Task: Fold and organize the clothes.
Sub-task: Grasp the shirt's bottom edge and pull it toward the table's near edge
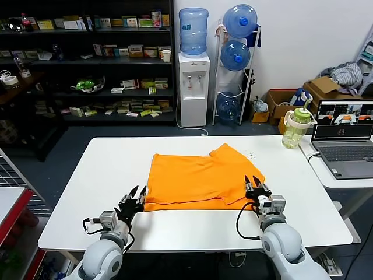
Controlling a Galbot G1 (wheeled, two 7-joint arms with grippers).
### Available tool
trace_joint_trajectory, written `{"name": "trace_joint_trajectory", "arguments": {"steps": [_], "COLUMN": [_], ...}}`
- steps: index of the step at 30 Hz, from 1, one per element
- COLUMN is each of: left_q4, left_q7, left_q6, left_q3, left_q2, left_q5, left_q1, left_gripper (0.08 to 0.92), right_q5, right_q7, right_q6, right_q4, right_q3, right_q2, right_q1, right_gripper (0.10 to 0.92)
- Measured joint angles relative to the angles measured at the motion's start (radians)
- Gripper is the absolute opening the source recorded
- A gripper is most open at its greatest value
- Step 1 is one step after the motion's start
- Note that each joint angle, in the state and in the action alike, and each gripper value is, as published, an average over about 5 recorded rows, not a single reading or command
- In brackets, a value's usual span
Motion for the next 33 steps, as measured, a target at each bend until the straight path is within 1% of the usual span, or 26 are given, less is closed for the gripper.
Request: {"name": "trace_joint_trajectory", "arguments": {"steps": [2, 7, 9, 12, 20, 31, 33], "left_q4": [-0.009, -0.021, -0.020, -0.014, 0.014, 0.058, 0.066], "left_q7": [-0.001, 0.007, 0.013, 0.021, 0.031, 0.040, 0.037], "left_q6": [0.006, 0.014, 0.016, 0.019, 0.025, 0.025, 0.025], "left_q3": [-0.006, -0.018, -0.018, -0.014, -0.006, 0.000, 0.004], "left_q2": [0.005, 0.009, 0.006, 0.000, -0.024, -0.041, -0.044], "left_q5": [-0.003, -0.010, -0.013, -0.016, -0.018, -0.017, -0.016], "left_q1": [0.015, 0.070, 0.090, 0.111, 0.117, 0.079, 0.071], "left_gripper": [0.554, 0.710, 0.765, 0.812, 0.823, 0.823, 0.809], "right_q5": [-0.007, -0.012, -0.010, -0.002, 0.023, 0.042, 0.047], "right_q7": [-0.009, -0.032, -0.040, -0.049, -0.066, -0.075, -0.075], "right_q6": [0.004, 0.010, 0.009, 0.007, 0.001, -0.011, -0.016], "right_q4": [0.006, 0.011, 0.011, 0.009, -0.016, -0.062, -0.066], "right_q3": [0.012, 0.047, 0.059, 0.070, 0.079, 0.074, 0.071], "right_q2": [-0.011, -0.035, -0.039, -0.041, -0.043, -0.043, -0.041], "right_q1": [-0.023, -0.092, -0.115, -0.139, -0.150, -0.112, -0.108], "right_gripper": [0.614, 0.759, 0.798, 0.819, 0.823, 0.822, 0.820]}}
